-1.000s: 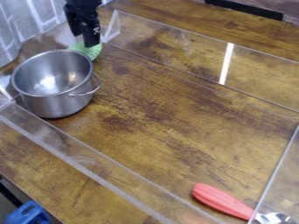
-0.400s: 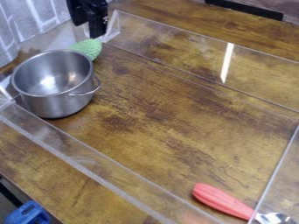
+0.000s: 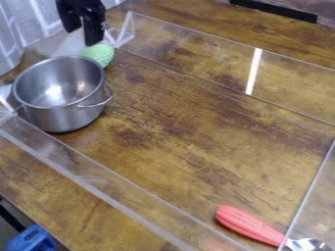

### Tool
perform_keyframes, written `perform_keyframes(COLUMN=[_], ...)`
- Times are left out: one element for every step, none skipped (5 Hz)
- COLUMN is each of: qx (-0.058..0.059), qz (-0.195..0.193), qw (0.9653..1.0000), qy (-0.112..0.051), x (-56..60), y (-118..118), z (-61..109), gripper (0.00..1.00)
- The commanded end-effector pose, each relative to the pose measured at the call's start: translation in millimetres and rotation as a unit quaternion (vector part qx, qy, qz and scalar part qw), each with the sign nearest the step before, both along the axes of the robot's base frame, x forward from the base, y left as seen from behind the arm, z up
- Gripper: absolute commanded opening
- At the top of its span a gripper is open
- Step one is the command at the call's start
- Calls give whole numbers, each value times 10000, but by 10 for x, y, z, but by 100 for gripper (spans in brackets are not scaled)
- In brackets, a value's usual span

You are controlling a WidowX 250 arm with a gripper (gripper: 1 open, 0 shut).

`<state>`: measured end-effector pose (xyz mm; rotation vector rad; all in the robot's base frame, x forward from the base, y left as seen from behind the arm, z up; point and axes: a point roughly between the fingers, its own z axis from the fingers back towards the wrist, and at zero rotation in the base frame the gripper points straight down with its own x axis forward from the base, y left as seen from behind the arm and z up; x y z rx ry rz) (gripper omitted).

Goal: Put the green object in the silver pot

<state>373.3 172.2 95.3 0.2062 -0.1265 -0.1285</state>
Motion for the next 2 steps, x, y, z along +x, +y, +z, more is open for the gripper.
perform_keyframes(qx=[131,85], qz=[359,656], qw=[9985,9971], qy=[-380,-365], x=[-139,-139], y=[212,70], z=[133,-52], gripper=[0,100])
